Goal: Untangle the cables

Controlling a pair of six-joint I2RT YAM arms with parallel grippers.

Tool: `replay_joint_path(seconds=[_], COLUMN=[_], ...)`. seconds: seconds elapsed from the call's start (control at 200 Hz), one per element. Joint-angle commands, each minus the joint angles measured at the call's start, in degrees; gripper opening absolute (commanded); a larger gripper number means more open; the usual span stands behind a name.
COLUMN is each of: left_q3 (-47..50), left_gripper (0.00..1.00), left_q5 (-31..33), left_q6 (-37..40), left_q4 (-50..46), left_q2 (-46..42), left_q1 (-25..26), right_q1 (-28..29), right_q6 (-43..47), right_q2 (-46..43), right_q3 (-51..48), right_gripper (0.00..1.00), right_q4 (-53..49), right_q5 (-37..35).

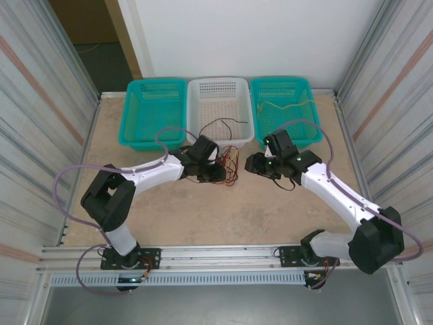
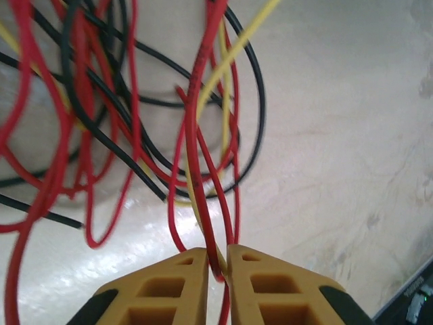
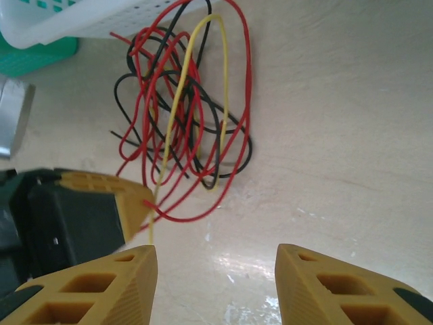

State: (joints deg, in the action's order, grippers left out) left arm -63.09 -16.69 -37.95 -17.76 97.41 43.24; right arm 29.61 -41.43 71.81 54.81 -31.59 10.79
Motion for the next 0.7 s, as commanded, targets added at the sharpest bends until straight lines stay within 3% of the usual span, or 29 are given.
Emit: replay_joint_path(seconds=[0.0,0.075,0.195,0.271,0.446,0.696], left_q3=[2.9,6.0,8.2,8.5,12.2,17.0], left_gripper=[0.17,0.22,0.44,0.52,0.52,0.53], left_q5=[-1.5,-2.7,1.2,3.1,0.6,-6.0], left_q6=[-1.7,-4.4,-5.9,-6.5,-10.4,-19.7], left_q4=[-2.2,-2.2,-5.6,-8.7,-11.6,6.4], left_q2=[-4.2,-7.4,-15.9,-20.6,-24.7,-19.5], left_q1=[2.4,2.5,2.4,0.9,-7.0,-9.7], right_q1=[0.3,1.1,3.3,4.8,6.9,7.7], right_q6=[-2.9,-3.4,-3.2,-2.6,-2.3,-2.0], right_q2=[2.3,4.7,8.6,10.8,14.6,15.5], right_q3=[1.5,2.2,4.3,5.9,9.2,11.7], right_gripper=[0.49,0.49,0.49,0.5,0.49,0.48], right_q4=[4.3,5.2,5.3,4.8,4.5,2.9], right_q5=[5.3,6.7,7.5,7.3,5.9,4.4])
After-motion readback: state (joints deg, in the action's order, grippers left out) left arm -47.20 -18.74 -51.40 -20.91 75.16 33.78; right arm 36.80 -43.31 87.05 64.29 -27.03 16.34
